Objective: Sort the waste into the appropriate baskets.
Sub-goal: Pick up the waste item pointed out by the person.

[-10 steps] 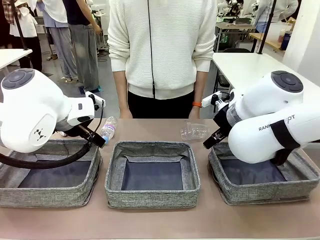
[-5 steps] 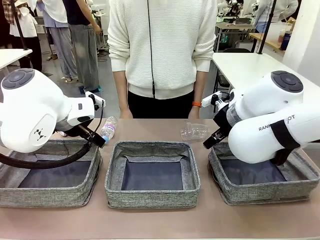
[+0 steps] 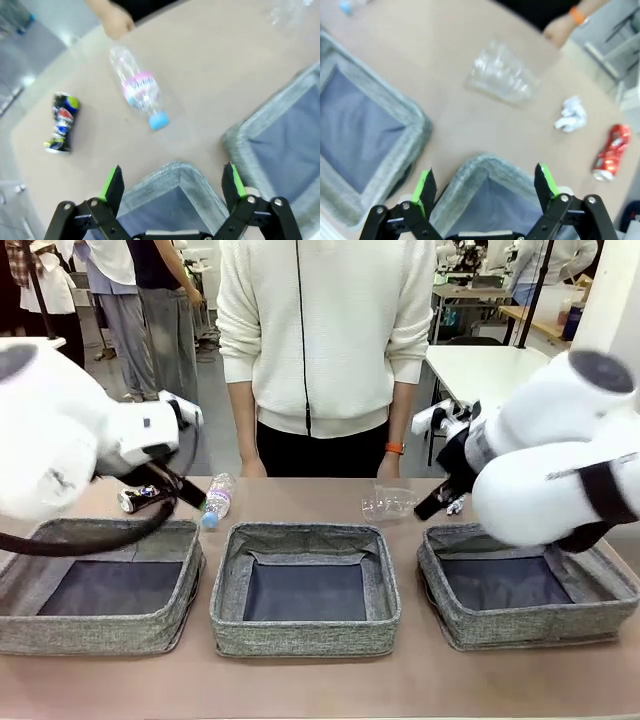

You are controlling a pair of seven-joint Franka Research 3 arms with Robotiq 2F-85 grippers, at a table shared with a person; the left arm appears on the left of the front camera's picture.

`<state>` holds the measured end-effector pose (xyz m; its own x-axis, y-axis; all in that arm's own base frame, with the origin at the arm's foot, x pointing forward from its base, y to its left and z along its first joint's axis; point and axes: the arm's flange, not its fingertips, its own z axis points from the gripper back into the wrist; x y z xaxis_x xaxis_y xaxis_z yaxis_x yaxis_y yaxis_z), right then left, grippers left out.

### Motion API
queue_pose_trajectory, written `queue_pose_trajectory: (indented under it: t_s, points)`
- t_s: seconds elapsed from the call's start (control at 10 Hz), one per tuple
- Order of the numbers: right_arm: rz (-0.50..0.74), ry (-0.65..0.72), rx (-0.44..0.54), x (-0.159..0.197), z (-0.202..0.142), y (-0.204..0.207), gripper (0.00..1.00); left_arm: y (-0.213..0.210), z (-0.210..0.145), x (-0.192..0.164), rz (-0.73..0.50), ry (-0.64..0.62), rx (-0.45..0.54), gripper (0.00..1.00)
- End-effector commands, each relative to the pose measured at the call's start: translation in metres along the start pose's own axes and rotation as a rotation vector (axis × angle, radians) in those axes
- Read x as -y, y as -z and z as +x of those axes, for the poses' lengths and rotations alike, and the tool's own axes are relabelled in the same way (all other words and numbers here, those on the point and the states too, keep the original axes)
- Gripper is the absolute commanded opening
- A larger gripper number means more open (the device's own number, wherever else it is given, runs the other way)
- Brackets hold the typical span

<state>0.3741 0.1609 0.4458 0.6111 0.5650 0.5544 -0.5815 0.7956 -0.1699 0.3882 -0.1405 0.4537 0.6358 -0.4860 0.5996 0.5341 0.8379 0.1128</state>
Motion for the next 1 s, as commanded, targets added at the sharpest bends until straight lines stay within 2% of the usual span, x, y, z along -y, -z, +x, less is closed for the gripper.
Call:
queue_pose_trajectory:
  t_s: [0.0,0.1,0.2,0.3,0.4,0.5,0.6,0.7,0.9]
  points:
    - [-0.017,-0.061,0.155,-0.008,-0.024,-0.105,1.00,-0.124,-0.053,-0.005,-0.022,0.007,0.120,1.00]
    - [-0.051,-0.016,0.150,-0.016,-0.033,-0.117,1.00,-0.134,-0.061,-0.003,0.009,-0.049,0.108,1.00]
    - [-0.020,-0.012,0.078,0.000,0.012,-0.053,1.00,-0.058,0.011,-0.007,-0.010,-0.006,0.071,1.00]
    - [-0.040,-0.017,0.139,-0.002,0.014,-0.102,1.00,-0.112,0.010,-0.015,-0.006,-0.022,0.115,1.00]
    - [0.045,0.025,0.153,0.005,0.010,-0.103,1.00,-0.101,0.012,-0.023,-0.167,-0.071,0.090,1.00]
    - [0.185,0.108,0.211,0.020,-0.004,-0.116,1.00,-0.100,0.003,-0.046,-0.317,-0.153,0.089,1.00]
    - [0.367,0.216,0.260,0.043,-0.029,-0.135,1.00,-0.098,-0.016,-0.086,-0.534,-0.219,0.057,1.00]
    - [0.494,0.414,0.272,0.071,-0.056,-0.154,1.00,-0.095,-0.043,-0.128,-0.689,-0.355,0.095,1.00]
    - [0.673,0.818,0.371,0.150,-0.138,-0.172,1.00,-0.086,-0.100,-0.188,-0.808,-0.590,0.187,1.00]
